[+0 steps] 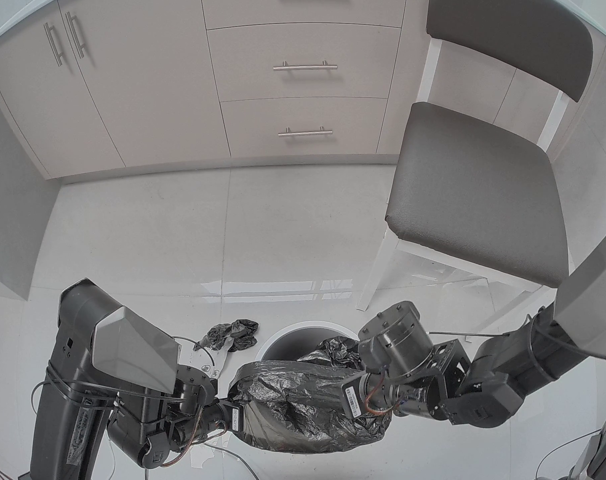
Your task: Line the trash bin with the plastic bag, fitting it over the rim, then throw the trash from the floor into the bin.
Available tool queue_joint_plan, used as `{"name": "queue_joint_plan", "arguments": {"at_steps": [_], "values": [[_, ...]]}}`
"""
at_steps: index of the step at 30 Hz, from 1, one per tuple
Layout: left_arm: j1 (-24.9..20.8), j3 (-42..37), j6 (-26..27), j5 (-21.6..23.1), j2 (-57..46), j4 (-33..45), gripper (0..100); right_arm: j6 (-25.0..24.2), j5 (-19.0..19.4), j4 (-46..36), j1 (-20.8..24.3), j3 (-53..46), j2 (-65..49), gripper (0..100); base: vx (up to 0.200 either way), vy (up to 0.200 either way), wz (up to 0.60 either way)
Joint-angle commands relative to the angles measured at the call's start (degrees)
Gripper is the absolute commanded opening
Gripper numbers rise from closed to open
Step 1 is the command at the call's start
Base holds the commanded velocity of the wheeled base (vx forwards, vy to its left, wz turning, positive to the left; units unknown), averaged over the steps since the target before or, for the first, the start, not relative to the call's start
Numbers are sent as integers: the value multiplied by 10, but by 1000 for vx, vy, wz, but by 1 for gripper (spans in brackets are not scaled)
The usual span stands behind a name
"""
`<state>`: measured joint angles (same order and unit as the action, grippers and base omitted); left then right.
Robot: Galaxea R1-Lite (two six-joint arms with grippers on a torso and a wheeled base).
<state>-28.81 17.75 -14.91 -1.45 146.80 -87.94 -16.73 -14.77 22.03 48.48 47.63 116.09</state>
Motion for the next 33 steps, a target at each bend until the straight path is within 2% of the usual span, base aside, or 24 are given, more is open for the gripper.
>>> {"name": "queue_joint_plan", "arguments": {"at_steps": [1,9,13,18,19,26,33], "values": [[0,0,0,0,0,0,0,5,-3,5,38,-14,11,100,0,0,0],[1,0,-2,0,-2,0,0,23,-13,14,72,-4,58,100,0,0,0],[2,0,-17,-1,-6,0,0,32,-47,41,77,20,88,100,0,0,0],[2,0,-25,-1,-7,-1,0,55,-54,42,72,38,99,100,0,0,0],[5,-1,-30,0,-13,-1,0,76,-55,42,68,59,117,100,0,0,0],[2,0,-26,-2,-8,0,0,78,-86,43,52,91,151,100,0,0,0],[2,0,-26,-2,-8,-1,0,94,-88,43,18,112,155,100,0,0,0]]}}
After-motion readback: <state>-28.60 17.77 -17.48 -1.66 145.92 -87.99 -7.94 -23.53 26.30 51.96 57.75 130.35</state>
